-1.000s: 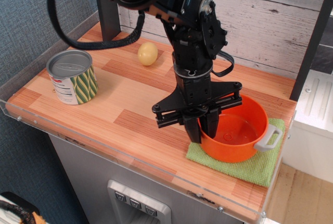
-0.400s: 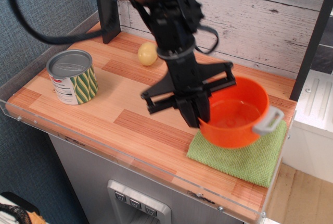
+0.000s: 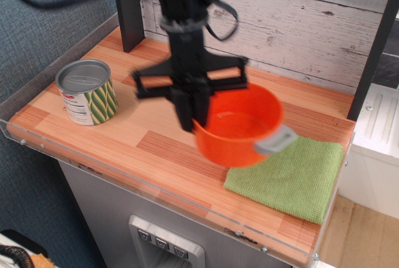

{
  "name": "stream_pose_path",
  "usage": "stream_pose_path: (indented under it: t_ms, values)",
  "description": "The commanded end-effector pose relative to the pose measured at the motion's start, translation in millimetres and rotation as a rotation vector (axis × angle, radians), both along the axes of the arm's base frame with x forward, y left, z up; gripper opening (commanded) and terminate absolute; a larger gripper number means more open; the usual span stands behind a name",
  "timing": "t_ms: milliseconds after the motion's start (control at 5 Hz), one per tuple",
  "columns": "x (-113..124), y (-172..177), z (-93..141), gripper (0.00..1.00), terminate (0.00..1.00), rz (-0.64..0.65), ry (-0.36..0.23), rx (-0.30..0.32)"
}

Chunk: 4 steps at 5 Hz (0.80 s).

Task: Move orange pot to the right of can

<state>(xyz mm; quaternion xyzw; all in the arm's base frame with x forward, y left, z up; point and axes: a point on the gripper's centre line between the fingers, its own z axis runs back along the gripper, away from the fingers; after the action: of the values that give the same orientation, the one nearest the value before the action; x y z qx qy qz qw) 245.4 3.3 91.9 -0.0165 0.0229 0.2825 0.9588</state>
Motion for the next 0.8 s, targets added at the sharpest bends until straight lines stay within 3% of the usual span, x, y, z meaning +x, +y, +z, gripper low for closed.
stream_pose_path:
  t_ms: [0, 200, 600]
  values:
    - [4, 59, 17, 0.00, 0.00, -0.229, 0.001, 0.058]
    - [7, 82, 12, 0.00, 0.00, -0.325, -0.010, 0.130]
    - [24, 110, -8, 0.00, 0.00, -0.456, -0.076, 0.161]
